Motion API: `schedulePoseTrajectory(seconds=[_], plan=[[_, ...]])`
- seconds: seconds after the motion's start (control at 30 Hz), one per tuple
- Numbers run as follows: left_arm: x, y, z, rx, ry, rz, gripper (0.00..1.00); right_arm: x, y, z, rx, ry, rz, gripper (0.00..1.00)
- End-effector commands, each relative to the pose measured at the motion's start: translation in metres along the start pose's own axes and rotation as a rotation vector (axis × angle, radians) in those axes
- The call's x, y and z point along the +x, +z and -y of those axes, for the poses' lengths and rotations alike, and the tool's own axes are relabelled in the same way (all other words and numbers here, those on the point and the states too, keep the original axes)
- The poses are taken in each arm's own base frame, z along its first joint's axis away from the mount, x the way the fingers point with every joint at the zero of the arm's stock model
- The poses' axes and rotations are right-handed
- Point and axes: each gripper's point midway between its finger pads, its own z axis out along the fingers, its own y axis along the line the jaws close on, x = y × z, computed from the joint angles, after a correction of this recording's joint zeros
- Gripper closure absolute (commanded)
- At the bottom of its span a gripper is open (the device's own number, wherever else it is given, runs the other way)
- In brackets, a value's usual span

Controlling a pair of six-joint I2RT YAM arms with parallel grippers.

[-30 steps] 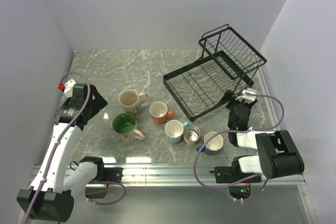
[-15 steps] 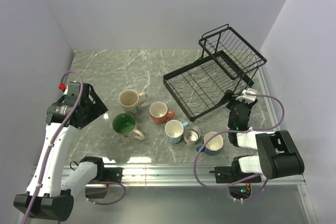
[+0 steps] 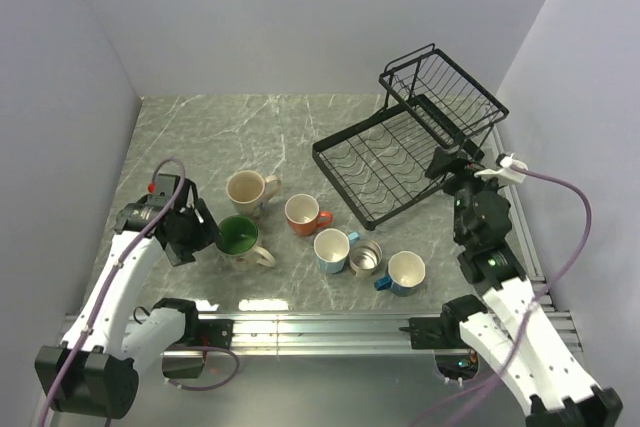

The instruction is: Load the cups into the dish rack

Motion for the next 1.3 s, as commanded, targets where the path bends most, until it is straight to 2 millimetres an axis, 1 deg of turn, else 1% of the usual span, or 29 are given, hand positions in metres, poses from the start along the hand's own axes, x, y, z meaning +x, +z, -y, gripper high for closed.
schedulePoseTrajectory(seconds=[0.0,0.03,0.07,0.2,0.23,0.27,0.3,0.33,0.43,0.53,0.57,0.6,0.63,0.67,0.73,0.77,0.8,0.87,0.93,0.97,1.0,1.03,1.07,1.1,1.13,1.17,1.2,1.23,1.27], plan=[[0.001,0.014,0.017,0.072,0.010,-0.020,0.24,0.030,-0.038,-0.012,-0.039,0.056,-0.231,0.00],[-0.001,0.018,0.020,0.080,0.011,-0.017,0.24,0.036,-0.047,-0.022,-0.069,0.075,-0.269,0.00],[-0.001,0.022,0.021,0.074,0.014,-0.026,0.24,0.043,-0.057,-0.017,-0.056,0.074,-0.318,0.00],[0.001,0.036,0.026,0.075,0.034,-0.046,0.29,0.052,-0.080,-0.030,-0.113,0.170,-0.435,0.00],[0.001,0.038,0.029,0.083,0.032,-0.053,0.36,0.055,-0.087,-0.038,-0.151,0.198,-0.474,0.00],[0.001,0.041,0.031,0.083,0.032,-0.062,0.38,0.058,-0.091,-0.038,-0.152,0.204,-0.503,0.00],[-0.002,0.042,0.030,0.064,0.024,-0.055,0.41,0.056,-0.093,-0.040,-0.153,0.227,-0.509,0.00],[-0.002,0.043,0.031,0.060,0.019,-0.058,0.47,0.056,-0.096,-0.047,-0.175,0.257,-0.529,0.00],[0.001,0.052,0.031,0.025,0.017,-0.085,0.51,0.057,-0.101,-0.059,-0.221,0.307,-0.565,0.00],[0.007,0.059,0.032,-0.006,0.033,-0.115,0.55,0.061,-0.104,-0.062,-0.214,0.328,-0.600,0.00],[0.009,0.063,0.031,-0.019,0.036,-0.127,0.61,0.065,-0.105,-0.060,-0.199,0.326,-0.625,0.00],[0.009,0.064,0.033,-0.016,0.036,-0.128,0.67,0.065,-0.107,-0.062,-0.206,0.328,-0.635,0.00],[0.011,0.065,0.034,-0.017,0.040,-0.134,0.86,0.065,-0.109,-0.064,-0.223,0.313,-0.646,0.00],[0.011,0.066,0.034,-0.018,0.037,-0.140,0.98,0.061,-0.112,-0.071,-0.273,0.305,-0.651,0.00],[0.012,0.067,0.033,-0.027,0.039,-0.143,1.00,0.055,-0.127,-0.089,-0.436,0.267,-0.674,0.00],[0.012,0.065,0.033,-0.024,0.042,-0.138,1.00,0.045,-0.130,-0.095,-0.487,0.287,-0.638,0.00],[0.010,0.062,0.033,-0.021,0.044,-0.130,1.00,0.050,-0.136,-0.098,-0.521,0.305,-0.657,0.00],[0.010,0.052,0.032,-0.014,0.048,-0.116,1.00,0.055,-0.142,-0.102,-0.546,0.397,-0.662,0.00],[0.005,0.035,0.035,0.018,0.056,-0.082,1.00,0.058,-0.153,-0.112,-0.584,0.494,-0.723,0.00],[0.008,0.027,0.031,0.012,0.057,-0.089,1.00,0.061,-0.157,-0.120,-0.632,0.517,-0.747,0.00],[0.003,0.016,0.035,0.033,0.061,-0.067,1.00,0.062,-0.162,-0.126,-0.651,0.559,-0.789,0.00],[-0.003,0.005,0.033,0.038,0.060,-0.019,1.00,0.071,-0.169,-0.133,-0.672,0.573,-0.880,0.00],[-0.002,-0.005,0.030,0.037,0.060,-0.017,1.00,0.071,-0.171,-0.139,-0.682,0.593,-0.916,0.01],[-0.010,-0.020,0.039,0.083,0.059,0.018,1.00,0.073,-0.174,-0.143,-0.685,0.611,-0.961,0.03],[-0.013,-0.030,0.043,0.112,0.059,0.040,1.00,0.072,-0.183,-0.151,-0.715,0.645,-1.030,0.06],[-0.017,-0.045,0.046,0.155,0.054,0.084,1.00,0.073,-0.180,-0.159,-0.732,0.661,-1.053,0.07],[-0.023,-0.064,0.060,0.233,0.058,0.114,1.00,0.063,-0.183,-0.168,-0.761,0.688,-1.073,0.07],[-0.027,-0.079,0.066,0.289,0.055,0.150,1.00,0.058,-0.184,-0.174,-0.784,0.701,-1.085,0.07],[-0.035,-0.099,0.075,0.349,0.058,0.195,1.00,0.045,-0.185,-0.187,-0.843,0.717,-1.098,0.07]])
